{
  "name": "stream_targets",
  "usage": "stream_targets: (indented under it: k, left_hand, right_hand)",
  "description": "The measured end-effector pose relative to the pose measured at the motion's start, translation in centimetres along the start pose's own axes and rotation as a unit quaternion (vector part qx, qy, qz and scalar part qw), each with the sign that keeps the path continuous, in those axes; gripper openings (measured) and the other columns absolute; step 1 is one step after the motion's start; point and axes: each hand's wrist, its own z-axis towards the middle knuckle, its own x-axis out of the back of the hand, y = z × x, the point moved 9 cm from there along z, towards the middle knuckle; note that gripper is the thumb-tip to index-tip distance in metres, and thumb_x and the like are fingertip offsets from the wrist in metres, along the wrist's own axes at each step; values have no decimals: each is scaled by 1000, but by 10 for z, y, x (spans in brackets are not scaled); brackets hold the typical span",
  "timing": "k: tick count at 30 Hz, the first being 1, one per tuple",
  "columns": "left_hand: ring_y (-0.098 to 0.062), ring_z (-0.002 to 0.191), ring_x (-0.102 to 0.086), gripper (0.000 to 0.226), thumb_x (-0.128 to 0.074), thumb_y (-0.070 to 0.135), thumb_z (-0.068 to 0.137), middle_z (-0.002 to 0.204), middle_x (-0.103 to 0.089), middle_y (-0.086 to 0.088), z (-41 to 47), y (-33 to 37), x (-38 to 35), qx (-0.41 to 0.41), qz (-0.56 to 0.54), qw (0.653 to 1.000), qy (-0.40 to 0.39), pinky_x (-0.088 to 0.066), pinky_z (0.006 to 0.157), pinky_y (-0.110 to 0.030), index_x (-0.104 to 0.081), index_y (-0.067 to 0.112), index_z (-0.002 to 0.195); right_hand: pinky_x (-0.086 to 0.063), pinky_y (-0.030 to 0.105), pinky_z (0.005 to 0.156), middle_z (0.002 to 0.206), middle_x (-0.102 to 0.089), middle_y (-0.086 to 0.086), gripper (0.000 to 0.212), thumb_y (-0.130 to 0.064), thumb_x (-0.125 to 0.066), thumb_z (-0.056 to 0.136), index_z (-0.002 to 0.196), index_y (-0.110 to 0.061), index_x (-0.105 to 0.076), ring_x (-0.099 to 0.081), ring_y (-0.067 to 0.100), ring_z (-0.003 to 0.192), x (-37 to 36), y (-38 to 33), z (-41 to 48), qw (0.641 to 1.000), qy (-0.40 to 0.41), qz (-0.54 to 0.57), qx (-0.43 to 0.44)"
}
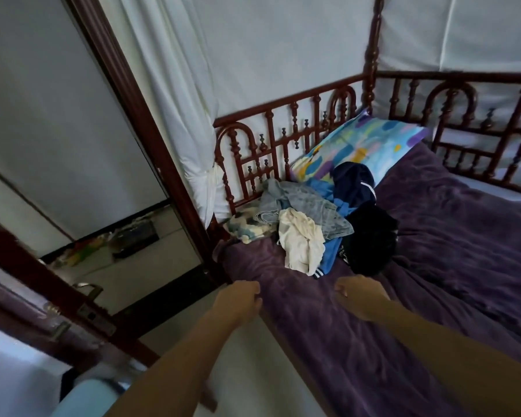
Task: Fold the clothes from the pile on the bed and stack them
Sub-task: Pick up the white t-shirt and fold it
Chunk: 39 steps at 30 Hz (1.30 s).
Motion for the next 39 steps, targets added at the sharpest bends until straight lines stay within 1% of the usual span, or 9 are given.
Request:
stream_targets:
  k: [10,17,20,24,28,33,36,37,39]
  left_hand:
    - [-21,102,-58,23,-47,33,94,113,-62,-2,140,-107,-17,3,-36,997,-69,-34,71,-24,-59,19,108]
    - [-18,94,-58,20,-48,35,92,98,-60,1,252,-166,-29,-46,-54,992,-109,-39,74,-26,-57,18,99]
    - [-19,96,-60,23,-50,34,92,97,-62,1,289,-170,-38,-59,-49,987,-141,-44,79,-29,-59,15,102]
    - [-18,98,-61,25,-52,34,93,91,-59,6,337,-164,-44,-81,-66,983,-153,-43,77,-27,-61,16,108]
    - [-17,105,-60,29,-53,34,93,108,-66,1,380,-165,-63,-75,-73,977,-185,-44,83,-27,-59,20,118]
    - [-15,102,-61,29,-54,34,93,108,-67,2,429,-173,-91,-57,-62,970,-227,-45,84,-26,-61,21,118]
    - [-16,104,-60,31,-53,34,94,111,-66,1,461,-178,-105,-43,-64,969,-234,-44,85,-27,-60,21,121]
    - [-16,104,-60,32,-53,34,94,112,-66,0,469,-179,-109,-43,-63,969,-236,-44,85,-26,-60,20,122]
    - [-16,105,-61,33,-54,32,94,112,-66,-1,479,-178,-116,-47,-58,967,-243,-45,86,-26,-60,19,123]
  right_hand:
    - [-50,34,84,113,-65,-4,31,-49,-42,91,106,-31,-63,-61,21,106,-35,-2,153,995,-61,12,-75]
    - [-45,30,71,110,-64,-1,17,-42,-50,86,92,-29,-58,-62,22,100,-75,19,242,973,-86,57,-209]
    - [-49,32,83,121,-62,-3,27,-46,-51,88,111,-35,-61,-61,21,110,-95,20,259,961,-114,83,-237]
    - [-46,33,80,125,-60,-3,32,-41,-51,88,119,-34,-57,-59,22,112,-109,43,296,953,-127,90,-260]
    - [-46,39,86,132,-49,6,43,-34,-54,89,131,-23,-49,-53,28,117,-115,77,356,946,-108,103,-288]
    - [-36,49,105,152,-23,11,77,-37,-67,84,146,-21,-24,-23,32,140,-123,110,449,944,-62,108,-304]
    - [-31,52,107,160,-1,11,100,-42,-72,80,151,-23,-3,-8,32,147,-140,119,494,944,-81,92,-306]
    - [-34,52,105,160,-3,12,102,-39,-72,81,151,-24,1,-15,33,145,-150,120,502,940,-97,106,-309]
    - [-45,48,90,149,-33,14,89,-23,-66,86,150,-27,-4,-46,35,127,-167,115,507,933,-115,139,-311]
